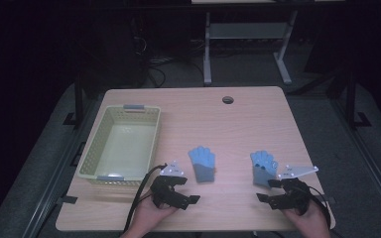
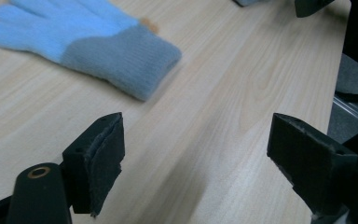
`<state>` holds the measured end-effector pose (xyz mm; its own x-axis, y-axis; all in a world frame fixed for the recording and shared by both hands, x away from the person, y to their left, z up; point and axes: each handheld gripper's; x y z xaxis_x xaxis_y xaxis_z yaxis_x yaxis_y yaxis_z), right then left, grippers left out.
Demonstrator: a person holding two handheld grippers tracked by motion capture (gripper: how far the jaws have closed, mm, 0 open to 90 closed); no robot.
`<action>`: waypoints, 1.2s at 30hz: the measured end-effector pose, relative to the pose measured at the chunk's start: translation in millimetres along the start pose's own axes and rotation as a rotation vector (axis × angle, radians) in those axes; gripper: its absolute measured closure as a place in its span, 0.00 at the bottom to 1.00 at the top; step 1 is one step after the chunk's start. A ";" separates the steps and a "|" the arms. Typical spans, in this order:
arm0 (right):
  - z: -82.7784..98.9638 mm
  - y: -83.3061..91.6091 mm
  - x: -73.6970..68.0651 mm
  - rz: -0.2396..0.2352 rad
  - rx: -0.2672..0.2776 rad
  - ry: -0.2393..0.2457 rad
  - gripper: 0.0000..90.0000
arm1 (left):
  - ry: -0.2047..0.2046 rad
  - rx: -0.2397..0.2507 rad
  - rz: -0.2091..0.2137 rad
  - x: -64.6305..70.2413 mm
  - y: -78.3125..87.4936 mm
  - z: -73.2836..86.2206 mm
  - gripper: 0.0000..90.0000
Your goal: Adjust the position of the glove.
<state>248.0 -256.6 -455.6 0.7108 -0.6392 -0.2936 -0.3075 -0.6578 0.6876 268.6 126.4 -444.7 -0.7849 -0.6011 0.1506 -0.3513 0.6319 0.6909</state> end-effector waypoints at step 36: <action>-55.9 -6.1 46.9 0.072 -0.089 -0.045 0.54 | 0.037 0.051 -0.008 -5.8 5.8 1.9 0.21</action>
<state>318.6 -260.2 -436.5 0.6588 -0.7023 -0.2697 -0.2981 -0.5729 0.7635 270.1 134.5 -443.0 -0.7626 -0.6235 0.1723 -0.3837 0.6504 0.6555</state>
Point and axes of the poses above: each handheld gripper's, and its own axes: y roughly backward along the jaws, z roughly out of its underside, x roughly to its right, and after that the axes turned 8 degrees about -z, right-handed
